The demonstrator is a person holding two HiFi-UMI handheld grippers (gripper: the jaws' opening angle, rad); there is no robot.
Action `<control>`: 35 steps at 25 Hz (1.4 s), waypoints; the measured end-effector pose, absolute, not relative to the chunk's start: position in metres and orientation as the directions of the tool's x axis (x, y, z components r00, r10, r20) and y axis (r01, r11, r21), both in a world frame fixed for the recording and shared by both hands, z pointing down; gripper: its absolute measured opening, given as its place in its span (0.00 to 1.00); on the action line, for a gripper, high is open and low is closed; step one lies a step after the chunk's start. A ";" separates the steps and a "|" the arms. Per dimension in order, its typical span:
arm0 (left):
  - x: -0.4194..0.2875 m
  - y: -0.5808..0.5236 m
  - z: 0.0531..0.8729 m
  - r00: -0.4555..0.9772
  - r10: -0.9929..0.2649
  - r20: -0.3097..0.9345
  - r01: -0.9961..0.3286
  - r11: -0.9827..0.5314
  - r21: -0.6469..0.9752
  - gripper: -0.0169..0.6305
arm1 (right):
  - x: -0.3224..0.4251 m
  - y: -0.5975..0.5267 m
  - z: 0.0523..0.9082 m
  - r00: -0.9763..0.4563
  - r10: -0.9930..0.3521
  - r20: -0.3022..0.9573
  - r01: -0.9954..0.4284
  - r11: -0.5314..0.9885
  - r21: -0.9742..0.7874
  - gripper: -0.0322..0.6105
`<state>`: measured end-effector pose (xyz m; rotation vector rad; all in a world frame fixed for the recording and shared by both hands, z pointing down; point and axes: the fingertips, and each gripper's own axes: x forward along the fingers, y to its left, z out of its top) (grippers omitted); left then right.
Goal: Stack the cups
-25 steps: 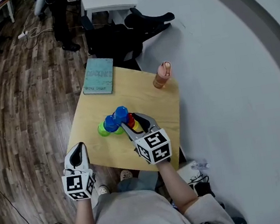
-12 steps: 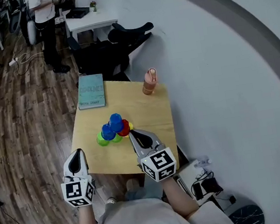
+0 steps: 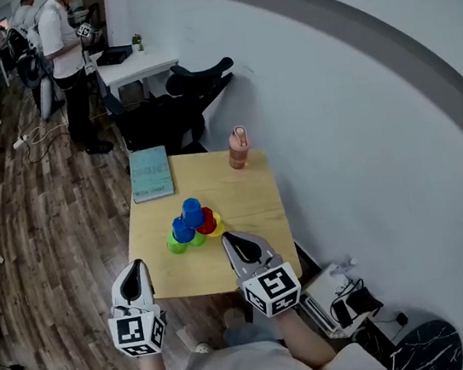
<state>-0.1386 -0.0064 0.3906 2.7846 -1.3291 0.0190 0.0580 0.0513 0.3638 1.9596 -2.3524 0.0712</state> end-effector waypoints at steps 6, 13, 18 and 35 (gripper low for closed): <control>-0.142 0.006 0.373 0.649 -0.761 -0.005 -0.761 -0.649 0.012 0.12 | 0.063 0.075 0.351 -0.111 -0.993 0.039 -0.994 0.112 0.021 0.06; -0.140 0.021 0.354 0.664 -0.745 -0.054 -0.747 -0.662 -0.052 0.12 | 0.068 0.096 0.343 -0.072 -0.997 0.001 -0.997 0.072 0.027 0.06; -0.141 0.027 0.338 0.665 -0.741 -0.094 -0.747 -0.663 -0.056 0.12 | 0.068 0.107 0.336 -0.056 -0.998 -0.019 -0.998 0.056 0.034 0.06; -0.155 0.039 0.333 0.655 -0.744 -0.128 -0.751 -0.660 -0.008 0.12 | 0.061 0.121 0.329 -0.024 -0.999 -0.040 -0.999 0.023 0.035 0.06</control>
